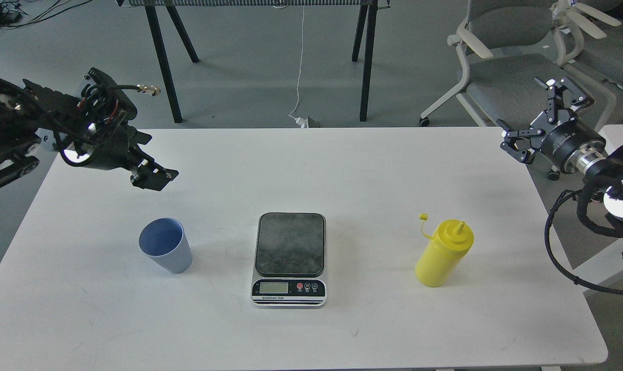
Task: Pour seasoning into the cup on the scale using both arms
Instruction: 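Move the left gripper toward the blue cup, then lower the left gripper onto the blue cup rim and grasp it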
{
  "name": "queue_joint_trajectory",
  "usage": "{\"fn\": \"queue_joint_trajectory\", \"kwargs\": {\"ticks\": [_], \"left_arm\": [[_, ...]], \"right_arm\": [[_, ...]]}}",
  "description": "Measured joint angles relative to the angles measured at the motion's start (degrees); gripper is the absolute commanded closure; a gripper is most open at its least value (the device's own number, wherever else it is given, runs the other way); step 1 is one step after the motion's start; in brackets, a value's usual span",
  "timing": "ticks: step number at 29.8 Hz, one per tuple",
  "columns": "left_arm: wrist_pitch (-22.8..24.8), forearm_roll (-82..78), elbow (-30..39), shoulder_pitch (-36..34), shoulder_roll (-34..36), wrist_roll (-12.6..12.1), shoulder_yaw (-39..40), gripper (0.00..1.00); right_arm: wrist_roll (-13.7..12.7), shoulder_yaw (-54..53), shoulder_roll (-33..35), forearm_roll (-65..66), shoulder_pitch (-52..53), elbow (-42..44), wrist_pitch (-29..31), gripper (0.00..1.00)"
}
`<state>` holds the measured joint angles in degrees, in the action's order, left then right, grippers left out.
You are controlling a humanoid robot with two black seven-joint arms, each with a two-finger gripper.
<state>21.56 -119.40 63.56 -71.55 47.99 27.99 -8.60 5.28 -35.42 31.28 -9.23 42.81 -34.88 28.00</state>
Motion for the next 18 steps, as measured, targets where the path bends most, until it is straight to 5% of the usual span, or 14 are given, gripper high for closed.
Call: {"fn": "queue_joint_trajectory", "kwargs": {"ticks": [18], "left_arm": [[-0.3, 0.1, 5.6, 3.6, 5.0, 0.0, -2.0, 0.01]], "right_arm": [[0.0, 0.2, -0.4, 0.0, -1.3, 0.1, 0.0, 0.01]]}}
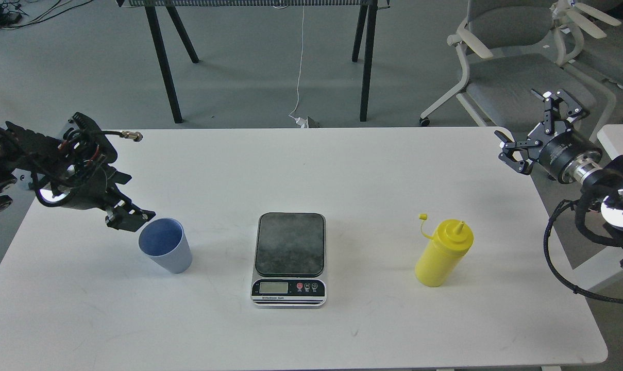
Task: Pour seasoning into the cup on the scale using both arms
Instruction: 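Lower the left gripper onto the blue cup rim and grasp it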
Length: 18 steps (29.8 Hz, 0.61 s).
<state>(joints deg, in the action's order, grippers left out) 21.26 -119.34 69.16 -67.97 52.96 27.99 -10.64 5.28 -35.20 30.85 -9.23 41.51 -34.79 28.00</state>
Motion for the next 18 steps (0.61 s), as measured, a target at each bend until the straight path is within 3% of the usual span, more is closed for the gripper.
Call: {"fn": "queue_joint_trajectory", "kwargs": {"ticks": [18], "left_arm": [[-0.1, 0.8, -0.8, 3.5, -2.1, 0.0, 0.6, 0.06]], "right_arm": [[0.0, 0.2, -0.1, 0.1, -0.6, 0.3, 0.0, 0.01]]}}
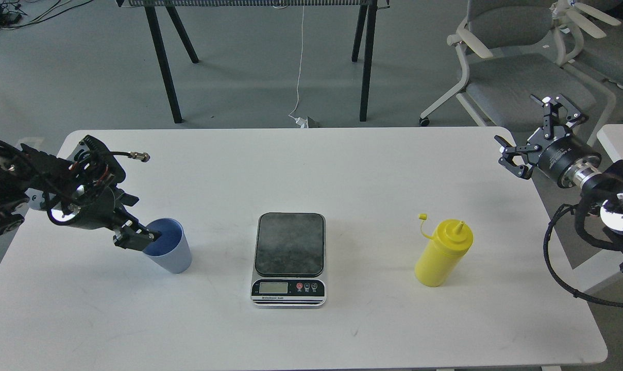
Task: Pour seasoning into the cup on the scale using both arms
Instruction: 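Lower the left gripper onto the blue cup rim and grasp it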
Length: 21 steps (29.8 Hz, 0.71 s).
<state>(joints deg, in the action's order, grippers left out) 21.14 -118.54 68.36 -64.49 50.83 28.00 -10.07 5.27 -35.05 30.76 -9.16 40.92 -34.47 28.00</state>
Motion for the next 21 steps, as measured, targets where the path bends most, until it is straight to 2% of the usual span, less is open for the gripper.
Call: {"fn": "queue_joint_trajectory", "kwargs": {"ticks": [9, 15, 21], "left_arm": [[-0.2, 1.4, -1.3, 0.8, -2.6, 0.0, 0.1, 0.12], [-0.3, 1.4, -4.2, 1.1, -4.6, 0.0, 0.0, 0.23], [-0.3, 1.0, -5.1, 1.2, -4.8, 0.0, -0.4, 0.27]], "right_arm": [[0.0, 0.0, 0.0, 0.0, -0.1, 0.0, 0.0, 0.01], [0.0, -0.1, 0.0, 0.0, -0.5, 0.0, 0.0, 0.01], [0.0, -0.1, 0.3, 0.0, -0.7, 0.0, 0.0, 0.01]]}}
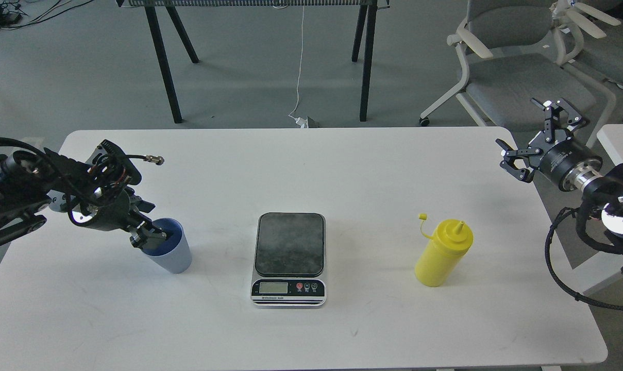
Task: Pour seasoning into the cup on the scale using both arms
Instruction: 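Lower the left gripper onto the blue cup rim and grasp it, then lift the blue cup with the left gripper and set it on the scale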
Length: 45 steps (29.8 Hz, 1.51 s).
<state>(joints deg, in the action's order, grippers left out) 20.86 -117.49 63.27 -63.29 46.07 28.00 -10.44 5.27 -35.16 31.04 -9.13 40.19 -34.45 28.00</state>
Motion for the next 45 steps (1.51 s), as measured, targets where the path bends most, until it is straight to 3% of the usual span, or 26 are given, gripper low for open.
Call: {"fn": "queue_joint_trajectory", "kwargs": {"ticks": [5, 25, 34, 45], "left_arm": [[0.0, -0.3, -0.1, 0.0, 0.1, 0.0, -0.2, 0.34], [-0.3, -2.6, -0.1, 0.6, 0.4, 0.0, -0.2, 0.87], [-2.0, -2.7, 0.0, 1.2, 0.5, 0.0, -0.3, 0.94], [-2.0, -2.7, 0.0, 0.4, 1.0, 0.0, -0.2, 0.94]], "right_arm": [[0.0, -0.1, 0.1, 0.0, -0.3, 0.1, 0.0, 0.01], [0.0, -0.1, 0.2, -0.1, -0.8, 0.1, 0.0, 0.01], [0.0, -0.1, 0.2, 0.0, -1.2, 0.0, 0.0, 0.01], [0.0, -0.1, 0.2, -0.1, -1.3, 0.0, 0.0, 0.01]]}}
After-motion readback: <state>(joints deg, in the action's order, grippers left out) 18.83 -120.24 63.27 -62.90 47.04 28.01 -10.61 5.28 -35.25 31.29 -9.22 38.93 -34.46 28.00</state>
